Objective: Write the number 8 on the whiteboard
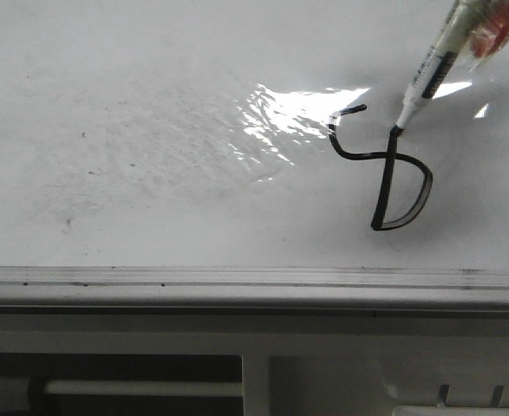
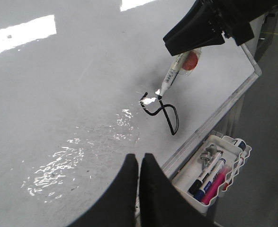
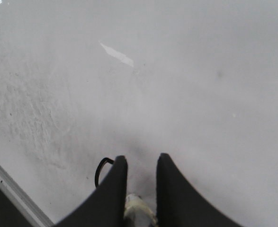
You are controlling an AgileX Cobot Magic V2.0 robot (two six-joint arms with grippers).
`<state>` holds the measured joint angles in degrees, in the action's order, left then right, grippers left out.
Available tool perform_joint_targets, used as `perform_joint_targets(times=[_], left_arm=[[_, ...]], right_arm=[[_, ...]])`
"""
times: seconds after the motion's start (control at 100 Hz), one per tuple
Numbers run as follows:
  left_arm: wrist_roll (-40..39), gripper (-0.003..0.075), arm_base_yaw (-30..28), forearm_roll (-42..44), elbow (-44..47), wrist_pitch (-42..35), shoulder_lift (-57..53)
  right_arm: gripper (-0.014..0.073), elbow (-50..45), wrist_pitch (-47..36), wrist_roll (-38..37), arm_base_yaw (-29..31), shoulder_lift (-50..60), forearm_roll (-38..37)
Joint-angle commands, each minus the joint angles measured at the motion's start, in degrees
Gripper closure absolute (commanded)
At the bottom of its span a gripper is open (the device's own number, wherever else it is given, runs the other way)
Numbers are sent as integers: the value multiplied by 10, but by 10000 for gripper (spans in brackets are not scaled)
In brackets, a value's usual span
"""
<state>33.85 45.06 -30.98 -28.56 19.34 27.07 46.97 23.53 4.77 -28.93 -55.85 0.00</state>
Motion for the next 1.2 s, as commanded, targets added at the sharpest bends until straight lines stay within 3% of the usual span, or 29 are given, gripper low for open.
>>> perform_joint_targets(times=[0.0, 0.89, 1.07, 1.08, 1.19], left_arm=[[-7, 741, -1, -13, -16, -35, 5], [-7, 741, -1, -15, -16, -23, 5], [-7, 741, -1, -15, -16, 0, 5], [-7, 741, 36, -15, -16, 0, 5], [-7, 732, 36, -15, -16, 0, 5]], right_arm=[[636, 29, -62, 18, 10, -9, -46], [636, 52, -128, 18, -24, -34, -11], [636, 52, -87, 18, -29, -14, 3], [636, 52, -81, 18, -32, -12, 3], [638, 52, -35, 21, -64, 33, 3]])
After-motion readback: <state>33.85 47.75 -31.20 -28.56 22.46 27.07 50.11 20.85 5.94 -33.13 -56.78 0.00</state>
